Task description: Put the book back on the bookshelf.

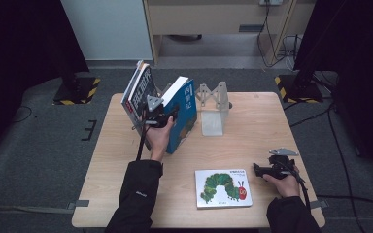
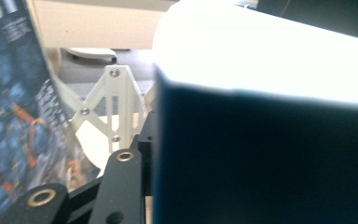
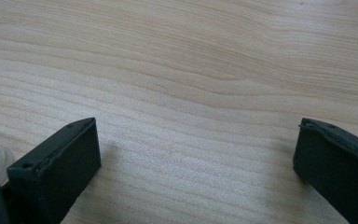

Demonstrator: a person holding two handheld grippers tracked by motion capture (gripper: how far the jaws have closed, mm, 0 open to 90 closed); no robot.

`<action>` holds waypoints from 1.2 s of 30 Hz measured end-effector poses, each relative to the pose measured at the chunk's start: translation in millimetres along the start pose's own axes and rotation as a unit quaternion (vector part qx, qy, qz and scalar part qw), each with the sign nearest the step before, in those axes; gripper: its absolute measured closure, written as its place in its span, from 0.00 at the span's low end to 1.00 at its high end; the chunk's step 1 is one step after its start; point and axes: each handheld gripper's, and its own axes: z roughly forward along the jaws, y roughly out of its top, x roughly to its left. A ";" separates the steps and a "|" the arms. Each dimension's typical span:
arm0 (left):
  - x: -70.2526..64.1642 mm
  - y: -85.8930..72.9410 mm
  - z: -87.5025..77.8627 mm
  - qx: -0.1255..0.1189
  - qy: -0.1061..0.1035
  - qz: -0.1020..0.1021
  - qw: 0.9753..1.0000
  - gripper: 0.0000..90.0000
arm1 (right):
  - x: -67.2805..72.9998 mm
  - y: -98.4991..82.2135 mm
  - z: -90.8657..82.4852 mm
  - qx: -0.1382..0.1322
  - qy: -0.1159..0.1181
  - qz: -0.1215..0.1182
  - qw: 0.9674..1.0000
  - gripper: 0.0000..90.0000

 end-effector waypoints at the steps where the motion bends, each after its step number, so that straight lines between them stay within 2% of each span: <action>1: 0.9 -1.8 -1.6 -0.003 0.001 0.002 1.000 0.63 | 0.0 0.0 0.0 0.000 0.000 0.000 1.000 0.01; 4: 2.0 -4.2 -5.4 -0.007 -0.009 -0.002 1.000 0.63 | 0.7 -0.2 0.0 -0.001 -0.001 0.002 1.000 0.01; 7: -4.8 -6.2 -8.5 -0.010 -0.016 0.011 1.000 0.63 | 0.8 -0.3 0.0 -0.001 -0.002 0.002 1.000 0.01; 11: -11.2 -8.6 -12.5 -0.010 -0.023 0.009 1.000 0.62 | 0.6 -0.2 0.0 -0.001 -0.001 0.001 1.000 0.01; 16: -15.4 -9.5 -13.7 -0.007 -0.022 0.009 1.000 0.62 | 1.1 -0.3 -0.1 -0.001 -0.002 0.001 1.000 0.01; 27: -25.8 -11.8 -12.2 -0.017 -0.013 0.001 1.000 0.61 | 1.2 -0.3 -0.1 -0.001 -0.002 0.001 1.000 0.01; 33: -32.9 -10.5 -2.8 -0.021 -0.013 0.000 1.000 0.61 | 1.2 -0.3 -0.1 -0.001 -0.002 0.001 1.000 0.01; 36: -34.9 -8.2 4.7 -0.023 -0.006 0.003 1.000 0.61 | 1.2 -0.3 -0.1 -0.001 -0.002 0.001 1.000 0.01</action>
